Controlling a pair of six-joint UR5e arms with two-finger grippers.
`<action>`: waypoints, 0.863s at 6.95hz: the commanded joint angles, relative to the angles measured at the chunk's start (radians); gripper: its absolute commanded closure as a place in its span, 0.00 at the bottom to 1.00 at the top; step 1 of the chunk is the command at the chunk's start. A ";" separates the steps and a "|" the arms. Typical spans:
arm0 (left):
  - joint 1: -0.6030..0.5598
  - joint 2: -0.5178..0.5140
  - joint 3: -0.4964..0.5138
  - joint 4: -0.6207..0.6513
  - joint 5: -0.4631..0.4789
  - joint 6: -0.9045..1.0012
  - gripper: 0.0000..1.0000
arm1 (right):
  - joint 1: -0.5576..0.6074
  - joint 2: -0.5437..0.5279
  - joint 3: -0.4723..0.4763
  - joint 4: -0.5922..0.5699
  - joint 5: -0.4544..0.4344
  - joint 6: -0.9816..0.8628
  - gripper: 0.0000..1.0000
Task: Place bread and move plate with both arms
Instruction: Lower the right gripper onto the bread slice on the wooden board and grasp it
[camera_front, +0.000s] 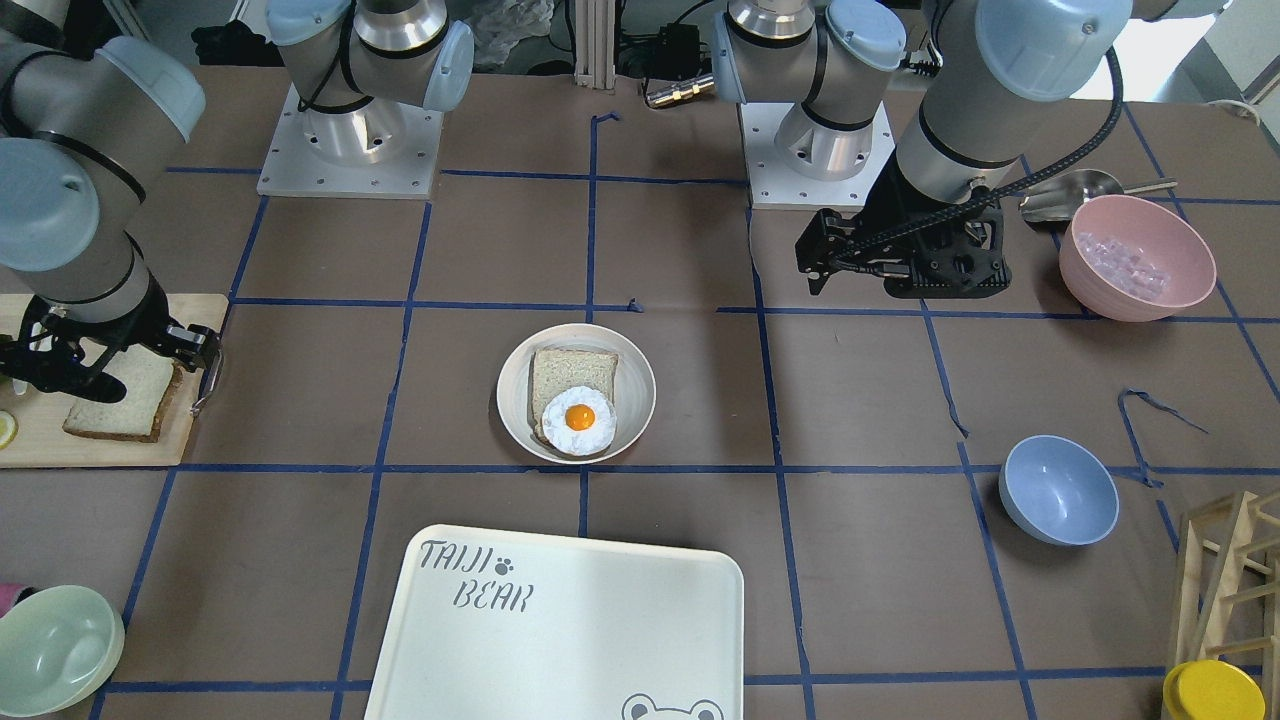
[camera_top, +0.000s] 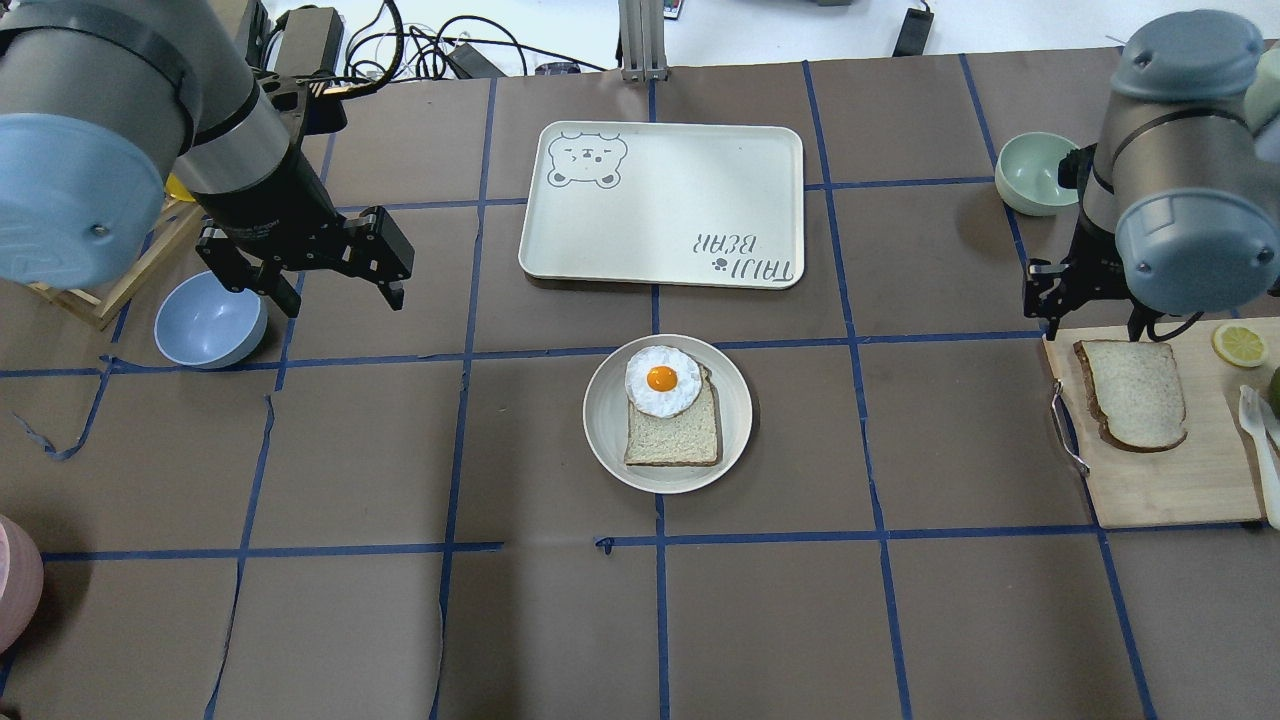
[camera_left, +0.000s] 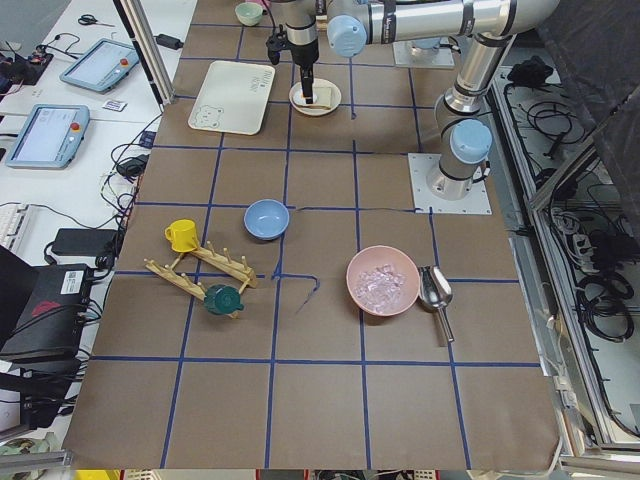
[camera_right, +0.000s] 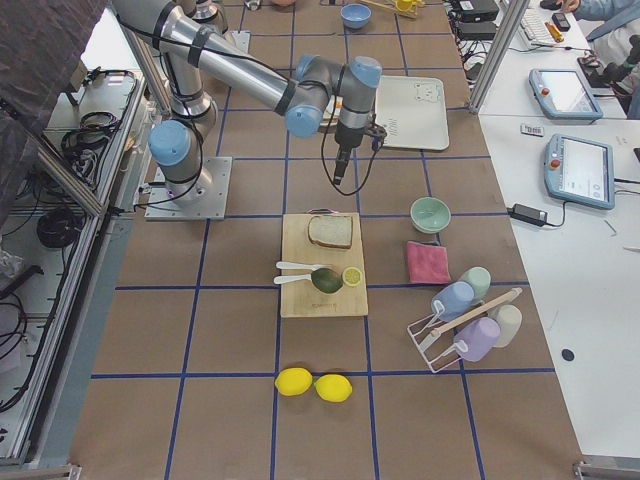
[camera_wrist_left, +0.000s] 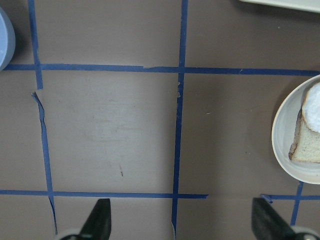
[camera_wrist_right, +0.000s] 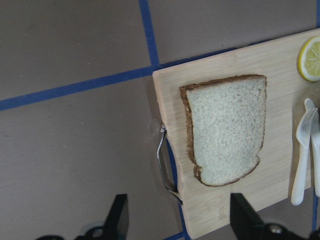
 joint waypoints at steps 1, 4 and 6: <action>0.003 0.000 0.000 0.001 -0.002 -0.001 0.00 | -0.072 0.090 0.119 -0.311 -0.027 -0.189 0.28; 0.004 0.000 0.000 0.001 -0.002 0.001 0.00 | -0.074 0.132 0.138 -0.346 -0.027 -0.234 0.37; 0.004 -0.001 0.000 0.001 -0.002 0.001 0.00 | -0.074 0.135 0.146 -0.338 -0.036 -0.242 0.51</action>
